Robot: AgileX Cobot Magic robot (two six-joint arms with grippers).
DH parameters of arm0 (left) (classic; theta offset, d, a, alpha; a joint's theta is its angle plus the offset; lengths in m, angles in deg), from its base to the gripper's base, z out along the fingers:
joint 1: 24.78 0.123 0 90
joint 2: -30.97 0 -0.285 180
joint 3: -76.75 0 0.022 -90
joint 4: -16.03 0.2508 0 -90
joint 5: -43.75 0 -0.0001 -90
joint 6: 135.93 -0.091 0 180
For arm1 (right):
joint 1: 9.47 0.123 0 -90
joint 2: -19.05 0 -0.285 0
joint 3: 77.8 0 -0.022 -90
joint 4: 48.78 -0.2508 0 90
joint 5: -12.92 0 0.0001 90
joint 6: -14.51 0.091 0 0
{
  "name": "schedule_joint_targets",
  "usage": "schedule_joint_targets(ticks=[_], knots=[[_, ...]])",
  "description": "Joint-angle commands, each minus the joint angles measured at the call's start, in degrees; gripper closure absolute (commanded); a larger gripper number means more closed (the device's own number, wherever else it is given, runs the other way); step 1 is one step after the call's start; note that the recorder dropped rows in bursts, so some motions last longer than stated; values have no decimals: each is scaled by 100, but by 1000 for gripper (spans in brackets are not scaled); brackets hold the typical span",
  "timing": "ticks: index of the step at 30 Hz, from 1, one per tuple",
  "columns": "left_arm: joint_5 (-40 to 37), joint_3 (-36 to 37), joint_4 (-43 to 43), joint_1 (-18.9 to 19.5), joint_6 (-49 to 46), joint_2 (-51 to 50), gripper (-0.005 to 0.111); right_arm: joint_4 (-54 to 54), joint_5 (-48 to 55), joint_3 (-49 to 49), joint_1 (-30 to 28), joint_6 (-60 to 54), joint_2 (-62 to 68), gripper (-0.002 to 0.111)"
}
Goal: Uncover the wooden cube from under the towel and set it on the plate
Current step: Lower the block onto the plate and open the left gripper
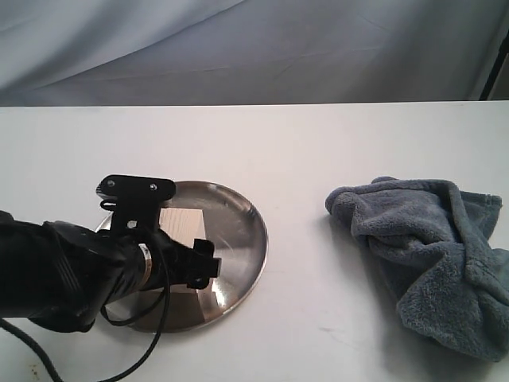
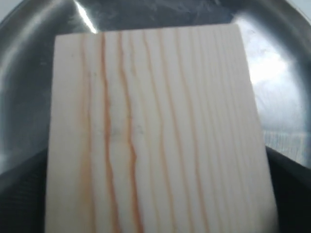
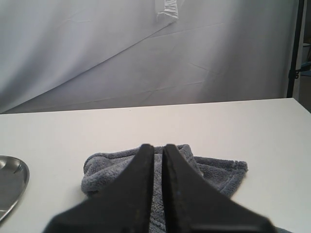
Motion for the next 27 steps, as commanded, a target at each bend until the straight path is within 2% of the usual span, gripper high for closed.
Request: schedule_joint_targets(ticks=[1,15,20,23,27], knots=[[-171,-22,-15,12,14,451,15,-14,-51,22,-12,-9,-25,101],[-260,-22,26,12,-869,1681,15,-14,-51,22,-12,-9,-25,101],[-571,-22,26,12,-1281,1939,18,-14,-51,22,-12,-9,-25,101],[-660,-22,26,12,-1744,2073,30,-14,-51,22,-12,-9,-25,101],[-660,-22,26,12,-1999,2225,59,-14,-51,22,-12,-9,-25,101]])
